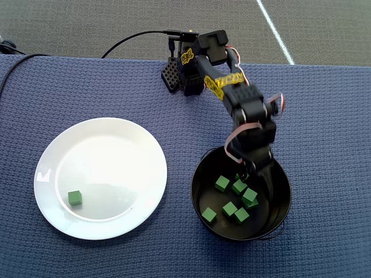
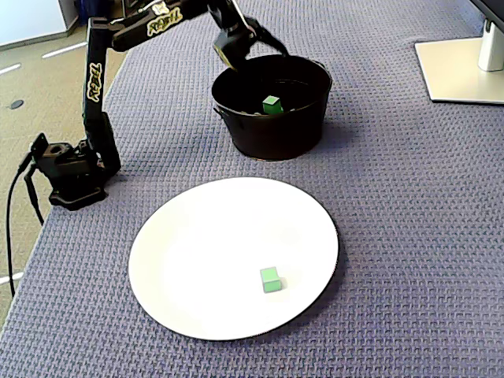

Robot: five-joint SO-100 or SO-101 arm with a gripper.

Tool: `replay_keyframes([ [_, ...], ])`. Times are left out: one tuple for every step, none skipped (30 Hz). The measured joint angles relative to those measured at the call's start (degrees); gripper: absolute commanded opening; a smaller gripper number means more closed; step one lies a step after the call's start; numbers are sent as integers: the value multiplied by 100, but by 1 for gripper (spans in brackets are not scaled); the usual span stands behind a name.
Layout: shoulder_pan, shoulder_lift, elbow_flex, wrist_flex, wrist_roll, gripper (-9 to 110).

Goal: Pick up the items on the white plate and put them in the black container.

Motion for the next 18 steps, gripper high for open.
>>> replay_keyframes([
  [132, 26, -563, 334, -9, 29],
  [299, 62, -1169, 642, -62, 28],
  [492, 123, -1793, 914, -132, 28],
  [721, 193, -2426, 1116, -264, 29],
  [993, 299, -3006, 1248, -396, 29],
  [1292, 413, -3542, 1345, -519, 29],
  [1644, 536, -3938, 1397, -633, 30],
  [2039, 659, -4166, 1406, -738, 29],
  [2461, 782, -4254, 1389, -853, 30],
  [2918, 879, -4201, 1327, -940, 30],
  [3401, 949, -4025, 1160, -940, 30],
  [3885, 1002, -3735, 914, -923, 30],
  [4342, 1020, -3384, 633, -923, 30],
  [4790, 1011, -2988, 308, -914, 30],
  [5203, 976, -2566, -9, -896, 29],
  [5563, 896, -2145, -299, -888, 29],
  [5889, 826, -1740, -571, -861, 29],
  [6126, 738, -1336, -809, -861, 29],
])
